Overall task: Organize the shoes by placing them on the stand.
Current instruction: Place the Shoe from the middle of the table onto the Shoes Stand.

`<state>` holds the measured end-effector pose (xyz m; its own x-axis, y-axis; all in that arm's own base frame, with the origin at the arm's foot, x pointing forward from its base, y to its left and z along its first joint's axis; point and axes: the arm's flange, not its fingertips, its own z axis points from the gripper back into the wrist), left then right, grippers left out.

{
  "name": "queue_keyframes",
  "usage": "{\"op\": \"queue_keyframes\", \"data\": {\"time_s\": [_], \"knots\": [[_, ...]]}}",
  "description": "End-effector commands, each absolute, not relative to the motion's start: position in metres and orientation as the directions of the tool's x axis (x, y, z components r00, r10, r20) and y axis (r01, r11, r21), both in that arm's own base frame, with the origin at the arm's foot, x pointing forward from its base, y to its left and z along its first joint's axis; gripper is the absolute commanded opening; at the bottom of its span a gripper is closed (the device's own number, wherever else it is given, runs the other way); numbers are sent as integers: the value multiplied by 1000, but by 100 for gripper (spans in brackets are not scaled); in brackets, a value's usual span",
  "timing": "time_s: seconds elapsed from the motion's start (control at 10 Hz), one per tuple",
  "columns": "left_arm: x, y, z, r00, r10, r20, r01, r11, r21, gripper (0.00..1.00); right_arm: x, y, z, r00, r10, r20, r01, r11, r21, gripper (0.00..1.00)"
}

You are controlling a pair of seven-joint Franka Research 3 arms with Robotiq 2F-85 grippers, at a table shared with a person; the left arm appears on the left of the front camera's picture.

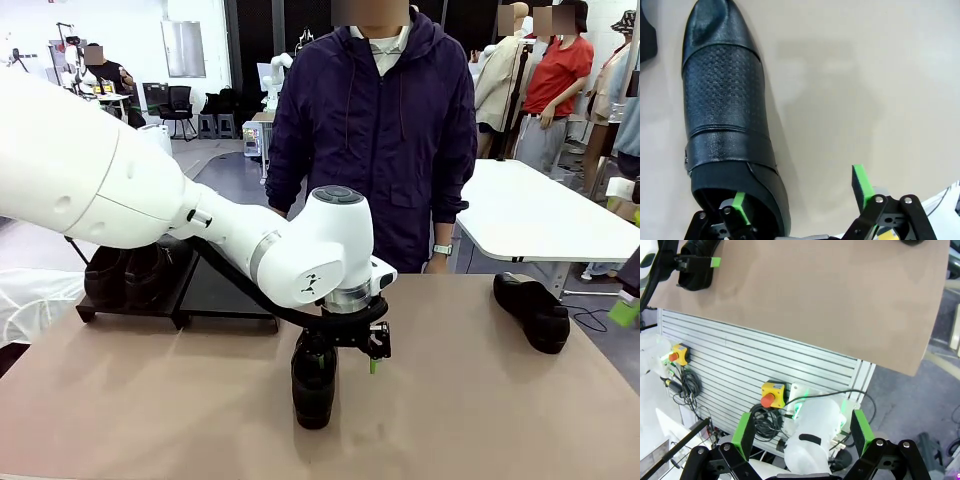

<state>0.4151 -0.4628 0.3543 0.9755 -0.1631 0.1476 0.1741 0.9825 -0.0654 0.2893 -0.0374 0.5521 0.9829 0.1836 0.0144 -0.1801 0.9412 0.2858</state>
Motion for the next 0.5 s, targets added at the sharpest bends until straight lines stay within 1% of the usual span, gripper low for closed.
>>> {"op": "queue_keyframes", "data": {"time_s": [0.0,0.4], "knots": [[416,-470,354,979,-133,157,138,990,-19,0,289,-38,553,983,184,13,-180,938,297,100],[417,-469,352,979,-105,173,105,994,13,0,289,-38,553,983,184,13,-180,938,297,100]]}}
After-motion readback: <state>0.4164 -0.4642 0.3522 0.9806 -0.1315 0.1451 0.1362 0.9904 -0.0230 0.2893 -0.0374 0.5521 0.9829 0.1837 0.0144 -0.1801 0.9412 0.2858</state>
